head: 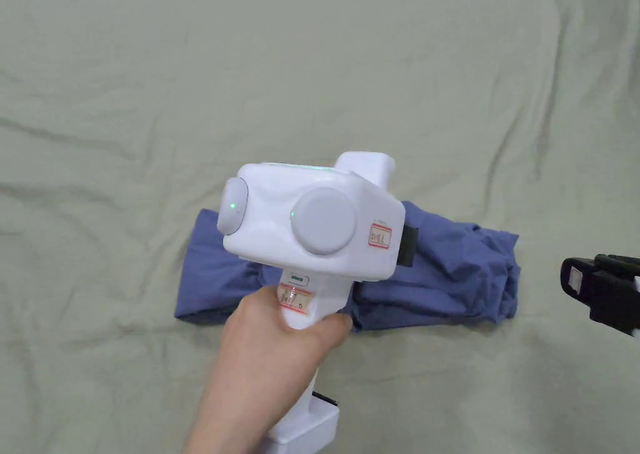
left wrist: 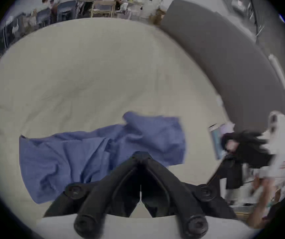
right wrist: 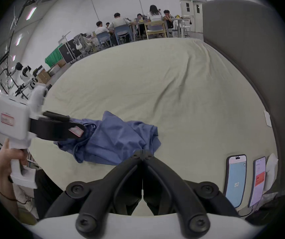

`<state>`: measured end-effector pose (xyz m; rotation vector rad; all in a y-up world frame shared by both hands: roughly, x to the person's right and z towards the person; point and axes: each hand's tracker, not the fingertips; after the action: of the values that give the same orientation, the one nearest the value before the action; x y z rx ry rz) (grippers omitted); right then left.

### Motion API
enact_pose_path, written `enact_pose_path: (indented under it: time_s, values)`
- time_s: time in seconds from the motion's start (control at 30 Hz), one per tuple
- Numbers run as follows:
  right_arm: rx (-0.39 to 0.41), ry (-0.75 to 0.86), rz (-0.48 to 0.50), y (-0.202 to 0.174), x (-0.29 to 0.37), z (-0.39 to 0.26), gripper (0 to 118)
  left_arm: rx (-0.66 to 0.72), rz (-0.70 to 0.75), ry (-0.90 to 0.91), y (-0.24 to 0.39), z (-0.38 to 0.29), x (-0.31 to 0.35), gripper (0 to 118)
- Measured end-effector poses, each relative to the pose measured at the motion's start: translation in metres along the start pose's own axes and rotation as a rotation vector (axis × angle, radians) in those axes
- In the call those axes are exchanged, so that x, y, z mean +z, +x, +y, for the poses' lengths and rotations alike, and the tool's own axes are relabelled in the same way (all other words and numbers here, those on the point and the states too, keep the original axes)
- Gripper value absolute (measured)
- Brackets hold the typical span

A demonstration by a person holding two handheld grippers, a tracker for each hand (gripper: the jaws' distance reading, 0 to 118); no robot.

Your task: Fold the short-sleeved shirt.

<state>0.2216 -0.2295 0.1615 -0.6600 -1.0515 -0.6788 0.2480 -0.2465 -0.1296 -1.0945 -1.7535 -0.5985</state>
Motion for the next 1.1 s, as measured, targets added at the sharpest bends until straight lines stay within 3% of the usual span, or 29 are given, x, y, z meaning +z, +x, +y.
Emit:
enact_pose_path:
  time_s: [0.13, 0.17, 0.2, 0.23, 0.27, 0.33, 0.4, 0.53, 0.6, 0.63, 0.7, 0.73, 0.87, 0.97, 1.03, 1.1]
  values:
    - [0.020, 0.036, -0.006, -0.003, 0.018, 0.007, 2, -0.074, 0.154, 0.134, -0.016, -0.001, 0.076, 0]
    - [0.021, 0.044, -0.004, -0.004, 0.021, 0.007, 2, -0.083, 0.213, 0.141, -0.028, -0.004, 0.095, 12]
    - [0.023, 0.049, -0.003, -0.005, 0.024, 0.007, 2, -0.066, 0.260, 0.132, -0.047, -0.007, 0.107, 62]
    - [0.025, 0.053, -0.004, -0.006, 0.026, 0.007, 2, -0.031, 0.321, 0.121, -0.066, -0.011, 0.112, 102]
    - [0.029, 0.056, -0.005, -0.008, 0.028, 0.006, 2, 0.014, 0.412, 0.085, -0.091, -0.016, 0.108, 118]
    - [0.038, 0.054, -0.007, -0.011, 0.028, 0.005, 2, 0.095, 0.491, 0.054, -0.141, -0.024, 0.091, 118]
    - [0.048, 0.039, -0.005, -0.014, 0.024, 0.002, 2, 0.244, 0.430, -0.071, -0.186, -0.032, 0.060, 118]
    - [0.070, -0.003, -0.020, -0.018, 0.017, -0.001, 2, 0.198, 0.386, -0.118, -0.202, -0.049, 0.011, 115]
    - [0.074, -0.018, -0.028, -0.018, 0.014, -0.002, 2, 0.269, 0.299, -0.116, -0.201, -0.054, 0.004, 92]
    - [0.080, -0.024, -0.037, -0.019, 0.013, -0.002, 2, 0.198, 0.402, -0.075, -0.194, -0.055, 0.010, 68]
    - [0.092, -0.033, -0.056, -0.019, 0.010, -0.002, 2, 0.157, 0.350, -0.057, -0.185, -0.053, 0.028, 24]
    - [0.095, -0.036, -0.057, -0.019, 0.008, -0.002, 2, 0.167, 0.378, -0.071, -0.187, -0.053, 0.036, 17]
    - [0.099, -0.048, -0.047, -0.024, 0.002, -0.001, 2, 0.226, 0.250, -0.046, -0.205, -0.045, 0.075, 13]
    - [0.106, -0.041, -0.035, -0.029, 0.002, 0.000, 2, 0.204, 0.242, -0.042, -0.209, -0.035, 0.102, 13]
    - [0.109, -0.035, -0.026, -0.032, 0.001, 0.000, 2, 0.173, 0.364, -0.018, -0.217, -0.029, 0.129, 13]
    - [0.111, -0.028, -0.017, -0.032, 0.001, 0.000, 2, 0.229, 0.558, 0.076, -0.221, -0.026, 0.161, 13]
